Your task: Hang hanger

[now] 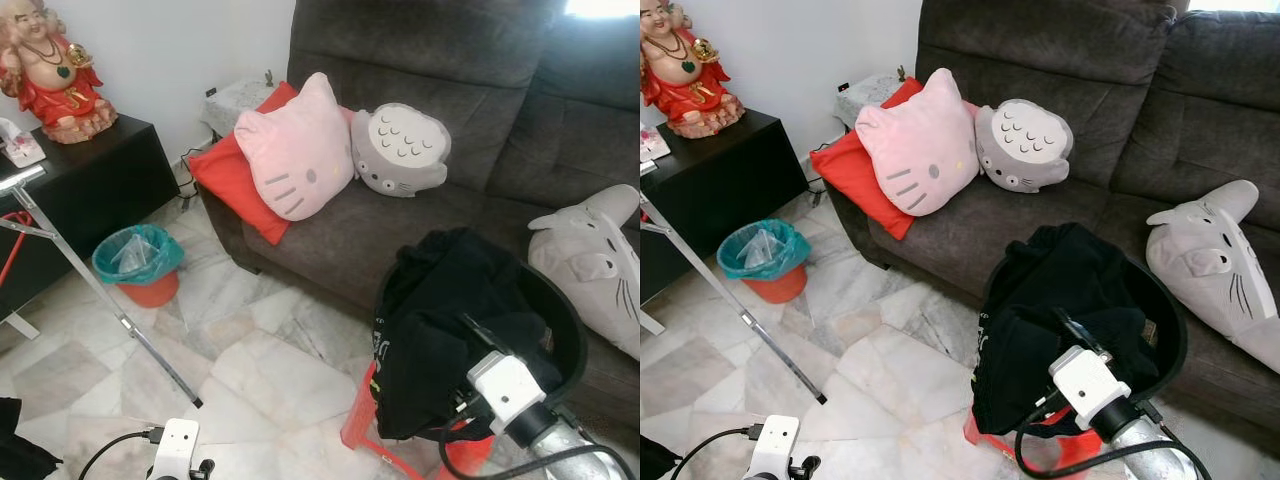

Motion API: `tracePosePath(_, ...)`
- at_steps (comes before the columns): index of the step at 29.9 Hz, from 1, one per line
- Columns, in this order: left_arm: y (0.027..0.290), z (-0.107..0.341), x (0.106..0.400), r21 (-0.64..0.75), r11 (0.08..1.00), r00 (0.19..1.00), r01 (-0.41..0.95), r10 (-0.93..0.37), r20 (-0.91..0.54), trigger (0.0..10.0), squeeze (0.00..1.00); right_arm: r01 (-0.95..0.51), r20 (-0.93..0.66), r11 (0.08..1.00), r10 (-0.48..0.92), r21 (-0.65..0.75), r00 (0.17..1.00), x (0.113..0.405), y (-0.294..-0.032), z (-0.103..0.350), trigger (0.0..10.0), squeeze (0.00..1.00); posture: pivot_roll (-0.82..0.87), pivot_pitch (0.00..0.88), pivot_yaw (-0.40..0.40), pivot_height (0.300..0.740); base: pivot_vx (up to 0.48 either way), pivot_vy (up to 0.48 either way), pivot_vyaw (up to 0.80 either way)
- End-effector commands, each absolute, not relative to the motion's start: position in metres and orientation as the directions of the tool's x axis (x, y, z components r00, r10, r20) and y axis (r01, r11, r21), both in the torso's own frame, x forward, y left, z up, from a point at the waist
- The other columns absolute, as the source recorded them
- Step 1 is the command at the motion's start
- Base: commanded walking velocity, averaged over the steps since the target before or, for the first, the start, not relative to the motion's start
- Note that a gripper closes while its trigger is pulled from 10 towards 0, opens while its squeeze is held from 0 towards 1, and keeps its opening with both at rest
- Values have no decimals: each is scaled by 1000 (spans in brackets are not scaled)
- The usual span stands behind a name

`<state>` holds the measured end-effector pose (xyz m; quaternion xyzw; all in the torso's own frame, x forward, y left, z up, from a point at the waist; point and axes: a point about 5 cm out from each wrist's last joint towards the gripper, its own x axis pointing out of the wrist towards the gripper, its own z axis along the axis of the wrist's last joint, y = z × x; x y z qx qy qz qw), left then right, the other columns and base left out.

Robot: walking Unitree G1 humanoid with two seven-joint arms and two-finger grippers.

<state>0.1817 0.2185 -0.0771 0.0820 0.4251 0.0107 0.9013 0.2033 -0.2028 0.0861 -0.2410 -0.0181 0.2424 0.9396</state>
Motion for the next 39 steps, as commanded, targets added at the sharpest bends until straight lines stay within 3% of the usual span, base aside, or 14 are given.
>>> tracePosePath(1,222,-77,180,165,985,638,41,102,-763,10000,0,-465,-82,758,485,-457,871,203,-201,90,10000,0,-162,0,62,736,0,0,0)
tracePosePath(4,222,-77,180,164,986,638,39,102,-763,10000,0,-502,-141,731,498,-462,855,201,-203,85,10000,0,-162,0,62,736,0,0,0)
tracePosePath(6,222,-77,180,164,986,638,40,101,-763,10000,0,-562,-260,700,500,-440,826,198,-206,68,10000,0,-160,0,62,736,0,0,0)
tracePosePath(11,222,-77,180,165,985,638,41,101,-763,10000,0,-680,-313,643,603,-354,734,184,-195,62,10000,0,-159,0,63,736,0,0,0)
tracePosePath(27,222,-77,180,167,985,641,37,105,-761,10000,0,-541,-220,682,504,-492,835,204,-206,75,10000,0,-157,0,63,736,0,0,0)
tracePosePath(28,222,-77,180,166,985,641,37,104,-761,10000,0,-548,-210,685,517,-481,830,205,-204,76,0,0,-157,0,63,736,0,0,0)
tracePosePath(39,222,-77,180,165,986,640,36,104,-761,10000,0,-562,-162,684,558,-465,814,204,-193,79,0,0,-155,0,63,736,0,0,0)
